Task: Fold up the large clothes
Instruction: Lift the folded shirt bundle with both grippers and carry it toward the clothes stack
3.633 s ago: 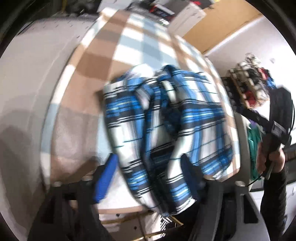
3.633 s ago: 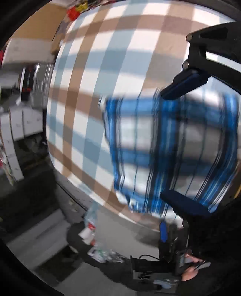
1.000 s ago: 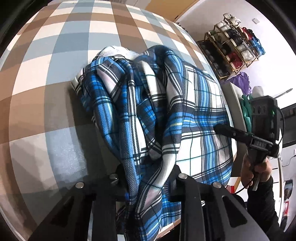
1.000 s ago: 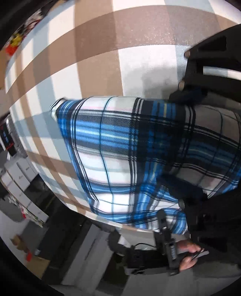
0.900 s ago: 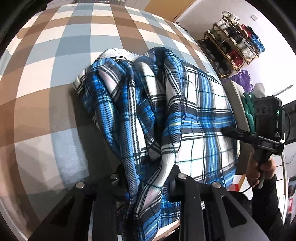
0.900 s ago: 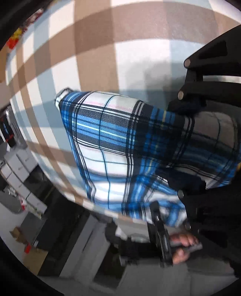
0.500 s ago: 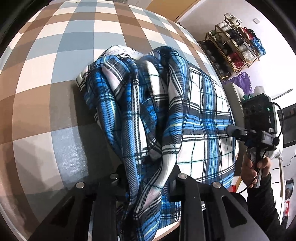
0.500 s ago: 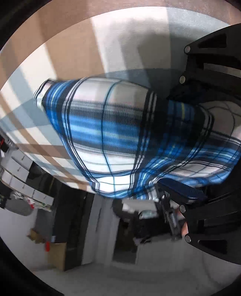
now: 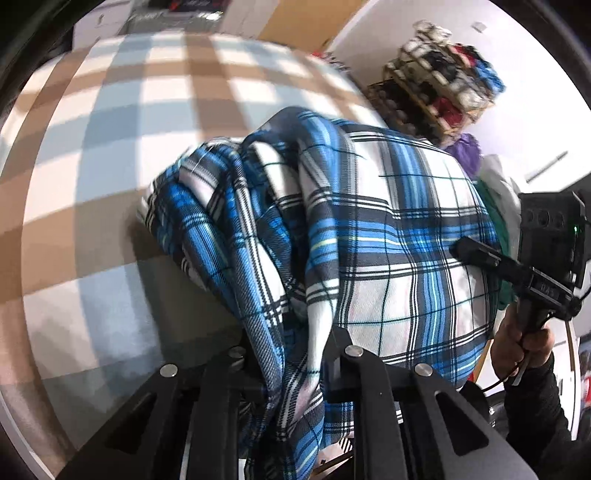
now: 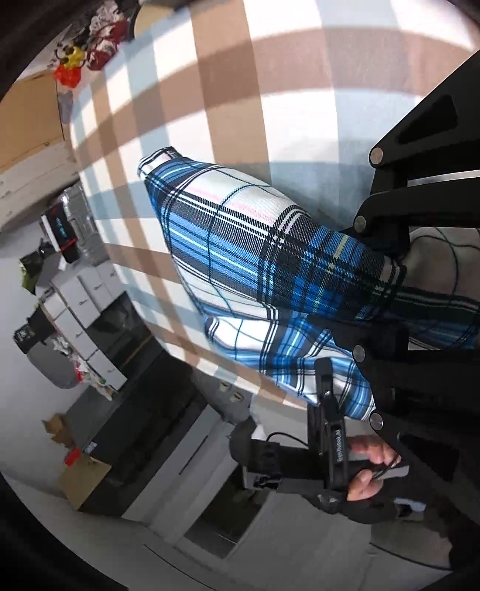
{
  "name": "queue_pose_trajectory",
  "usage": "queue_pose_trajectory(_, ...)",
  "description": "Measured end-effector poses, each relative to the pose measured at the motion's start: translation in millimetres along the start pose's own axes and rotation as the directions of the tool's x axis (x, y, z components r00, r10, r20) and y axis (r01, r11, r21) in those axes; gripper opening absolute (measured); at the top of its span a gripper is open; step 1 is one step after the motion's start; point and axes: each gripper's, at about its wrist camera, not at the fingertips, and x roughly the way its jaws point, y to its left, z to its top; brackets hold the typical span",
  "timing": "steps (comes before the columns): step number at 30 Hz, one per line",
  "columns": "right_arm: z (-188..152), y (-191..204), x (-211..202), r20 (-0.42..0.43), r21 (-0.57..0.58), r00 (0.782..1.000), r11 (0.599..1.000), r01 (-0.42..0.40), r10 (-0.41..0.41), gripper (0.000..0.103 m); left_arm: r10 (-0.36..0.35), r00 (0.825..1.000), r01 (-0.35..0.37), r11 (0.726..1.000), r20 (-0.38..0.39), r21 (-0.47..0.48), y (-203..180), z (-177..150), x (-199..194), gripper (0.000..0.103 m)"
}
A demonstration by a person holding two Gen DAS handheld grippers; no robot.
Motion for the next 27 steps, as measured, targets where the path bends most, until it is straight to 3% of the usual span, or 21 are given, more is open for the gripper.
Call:
queue_pose_trajectory(2, 10, 10, -5, 0.027, 0.021, 1.000, 1.000, 0.000, 0.000, 0.022, -0.009, 0.999, 0.007, 0.998, 0.034, 0.065, -31, 3, -6, 0.012)
queue_pose_trajectory(6, 21, 18, -70, 0.087, 0.041, 0.996, 0.999, 0.016, -0.019, 0.022, -0.066, 0.996, 0.056, 0.988, 0.063, 0.144, -89, 16, -14, 0.012)
queue_pose_trajectory(11, 41, 25, -165, 0.121, 0.039, 0.990, 0.997, 0.063, -0.068, 0.022, -0.115, 0.989, 0.087, 0.962, 0.092, 0.259, -175, 43, -32, 0.012)
queue_pose_trajectory(15, 55, 34, -245, 0.201, 0.018, 0.971, 0.991, 0.130, -0.131, 0.022, -0.158, 0.981, 0.110, 0.931, 0.114, 0.349, -247, 73, -44, 0.012)
queue_pose_trajectory(18, 62, 37, -311, 0.274, 0.011, 0.934, 0.972, 0.235, -0.229, 0.021, -0.219, 0.971, 0.161, 0.899, 0.100, 0.408, -305, 99, -43, 0.012)
queue_pose_trajectory(20, 66, 31, -345, 0.317, 0.020, 0.910, 0.961, 0.277, -0.268, 0.021, -0.230, 0.967, 0.157, 0.880, 0.113, 0.448, -339, 113, -35, 0.012)
queue_pose_trajectory(23, 72, 7, -387, 0.354, 0.063, 0.877, 0.943, 0.326, -0.326, 0.022, -0.290, 0.953, 0.216, 0.851, 0.085, 0.478, -385, 134, -8, 0.012)
queue_pose_trajectory(25, 74, -18, -408, 0.367, 0.074, 0.847, 0.919, 0.386, -0.385, 0.022, -0.315, 0.947, 0.256, 0.851, 0.055, 0.459, -401, 145, 17, 0.012)
queue_pose_trajectory(27, 75, -49, -418, 0.337, 0.092, 0.840, 0.903, 0.420, -0.425, 0.023, -0.334, 0.943, 0.307, 0.854, -0.010, 0.420, -407, 148, 54, 0.012)
